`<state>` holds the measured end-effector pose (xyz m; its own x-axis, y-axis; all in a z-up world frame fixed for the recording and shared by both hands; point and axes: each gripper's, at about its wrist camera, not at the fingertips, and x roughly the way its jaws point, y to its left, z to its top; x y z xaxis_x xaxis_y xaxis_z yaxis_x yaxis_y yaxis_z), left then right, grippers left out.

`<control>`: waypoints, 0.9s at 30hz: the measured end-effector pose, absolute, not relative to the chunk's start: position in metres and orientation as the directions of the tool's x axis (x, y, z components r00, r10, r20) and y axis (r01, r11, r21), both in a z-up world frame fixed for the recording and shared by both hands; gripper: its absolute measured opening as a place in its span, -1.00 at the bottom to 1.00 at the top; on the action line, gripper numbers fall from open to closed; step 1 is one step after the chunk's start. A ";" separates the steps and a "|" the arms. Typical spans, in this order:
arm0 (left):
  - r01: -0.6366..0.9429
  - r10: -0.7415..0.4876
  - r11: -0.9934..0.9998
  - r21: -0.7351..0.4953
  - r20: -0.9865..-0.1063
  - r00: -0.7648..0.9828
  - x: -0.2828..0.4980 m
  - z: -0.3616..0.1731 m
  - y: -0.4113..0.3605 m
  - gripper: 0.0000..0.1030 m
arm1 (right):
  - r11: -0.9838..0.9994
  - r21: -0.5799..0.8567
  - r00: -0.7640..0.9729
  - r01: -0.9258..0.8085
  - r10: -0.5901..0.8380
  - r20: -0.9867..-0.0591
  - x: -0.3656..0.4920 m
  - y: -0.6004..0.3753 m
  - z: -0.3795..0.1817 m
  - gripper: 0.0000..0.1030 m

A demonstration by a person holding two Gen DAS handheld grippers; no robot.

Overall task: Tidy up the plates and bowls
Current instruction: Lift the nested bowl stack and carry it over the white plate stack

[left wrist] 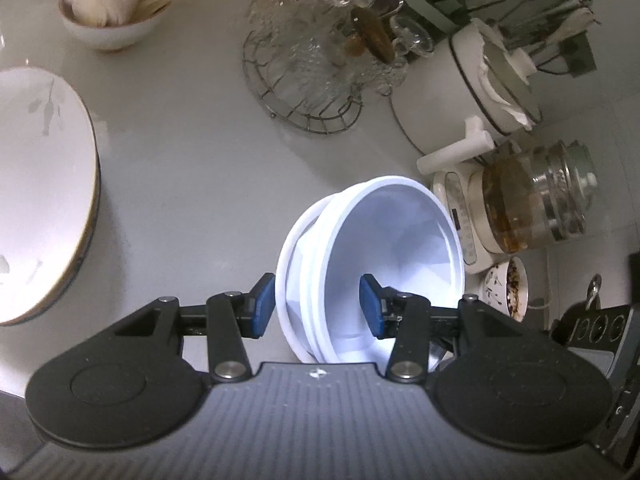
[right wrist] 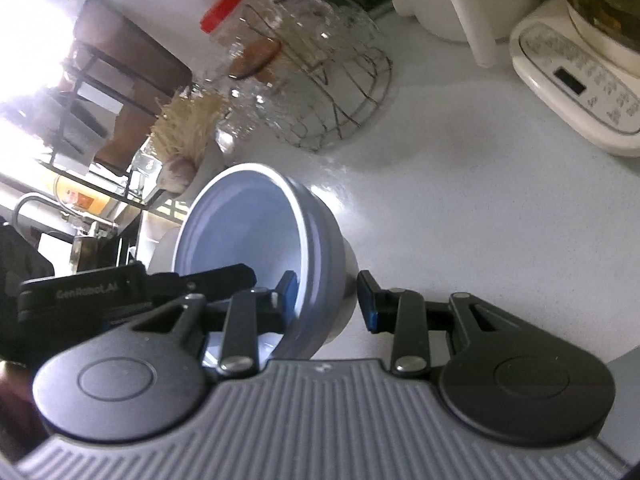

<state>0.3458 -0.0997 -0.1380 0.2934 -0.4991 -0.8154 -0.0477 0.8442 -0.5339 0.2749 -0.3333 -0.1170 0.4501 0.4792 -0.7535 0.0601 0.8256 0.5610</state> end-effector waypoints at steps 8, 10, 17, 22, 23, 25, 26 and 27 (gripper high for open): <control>0.032 -0.476 0.868 -0.495 -0.811 0.340 0.349 -0.104 -0.078 -0.01 | 0.836 0.547 0.515 0.038 0.453 -0.728 0.275 -0.303 -0.089 -0.30; 0.043 -0.482 0.866 -0.499 -0.807 0.341 0.352 -0.097 -0.069 -0.01 | 0.835 0.549 0.526 0.033 0.452 -0.720 0.278 -0.295 -0.084 -0.30; 0.077 -0.474 0.872 -0.484 -0.793 0.383 0.354 -0.069 -0.038 0.01 | 0.856 0.517 0.577 -0.029 0.437 -0.690 0.287 -0.261 -0.060 -0.30; 0.053 -0.454 0.877 -0.477 -0.790 0.411 0.355 -0.066 -0.010 0.01 | 0.862 0.499 0.545 -0.084 0.459 -0.701 0.303 -0.232 -0.062 -0.30; 0.039 -0.453 0.875 -0.483 -0.787 0.418 0.354 -0.067 -0.002 0.01 | 0.866 0.491 0.541 -0.098 0.461 -0.704 0.306 -0.225 -0.061 -0.30; 0.016 -0.452 0.870 -0.493 -0.782 0.429 0.353 -0.069 0.012 0.01 | 0.872 0.474 0.536 -0.126 0.462 -0.707 0.309 -0.211 -0.060 -0.30; 0.004 -0.447 0.869 -0.495 -0.781 0.436 0.352 -0.070 0.019 0.01 | 0.870 0.474 0.528 -0.135 0.468 -0.709 0.311 -0.204 -0.060 -0.30; -0.009 -0.442 0.868 -0.496 -0.781 0.441 0.351 -0.071 0.027 0.01 | 0.868 0.475 0.520 -0.144 0.475 -0.710 0.313 -0.197 -0.060 -0.30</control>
<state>0.3509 0.0273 -0.0707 0.4414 -0.4420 -0.7809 -0.0089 0.8681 -0.4963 0.3130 -0.1968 -0.0605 0.5202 0.4746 -0.7100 -0.1444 0.8683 0.4746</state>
